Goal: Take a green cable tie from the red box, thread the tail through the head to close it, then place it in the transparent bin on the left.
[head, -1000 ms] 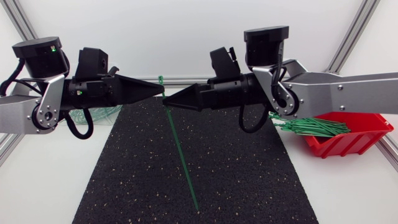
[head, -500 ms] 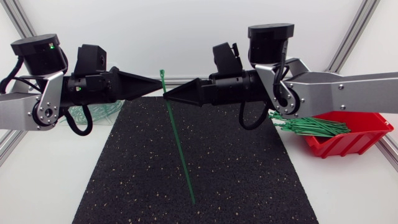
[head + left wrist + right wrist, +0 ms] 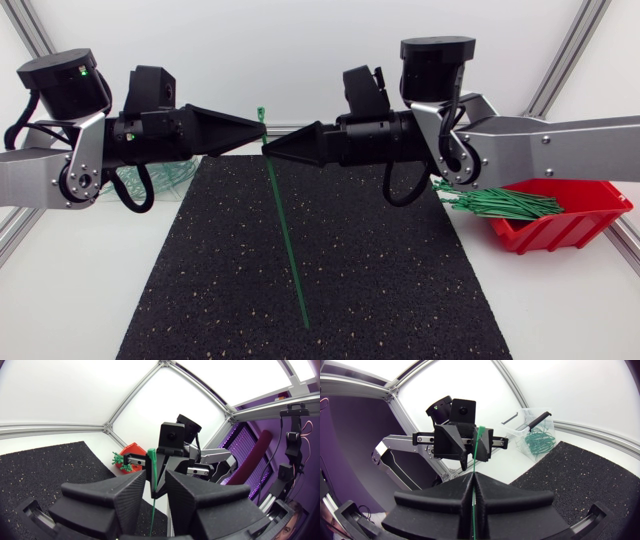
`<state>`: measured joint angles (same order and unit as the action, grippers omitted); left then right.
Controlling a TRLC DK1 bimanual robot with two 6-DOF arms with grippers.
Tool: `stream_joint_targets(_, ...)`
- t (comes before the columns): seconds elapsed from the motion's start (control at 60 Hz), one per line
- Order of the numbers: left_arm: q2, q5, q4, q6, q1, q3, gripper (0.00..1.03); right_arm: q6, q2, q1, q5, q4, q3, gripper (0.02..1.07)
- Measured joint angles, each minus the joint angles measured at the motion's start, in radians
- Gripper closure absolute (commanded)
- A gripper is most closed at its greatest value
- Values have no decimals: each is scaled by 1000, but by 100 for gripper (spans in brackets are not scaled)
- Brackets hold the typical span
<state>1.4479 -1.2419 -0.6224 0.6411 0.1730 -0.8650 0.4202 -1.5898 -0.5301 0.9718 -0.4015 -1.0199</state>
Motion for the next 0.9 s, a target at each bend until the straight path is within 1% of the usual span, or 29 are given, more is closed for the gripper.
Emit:
stream_joint_targets(0.033,0,1,-3,7,0,0,78,0,-3,2,0,0,0,101)
stream_joint_targets(0.167,0,9,-8,20,0,0,79,4,-13,7,0,-8,0,101)
stream_joint_targets(0.517,0,16,-27,40,0,0,79,23,-15,9,0,-26,0,101)
stream_joint_targets(0.567,0,16,-27,40,0,0,82,23,-15,9,0,-26,0,101)
stream_joint_targets(0.667,0,18,-33,40,0,0,82,23,-16,8,0,-26,0,101)
stream_joint_targets(0.717,0,19,-34,40,0,0,85,23,-16,8,0,-26,0,101)
stream_joint_targets(0.9,6,20,-34,41,0,0,89,26,-17,8,0,-29,0,101)
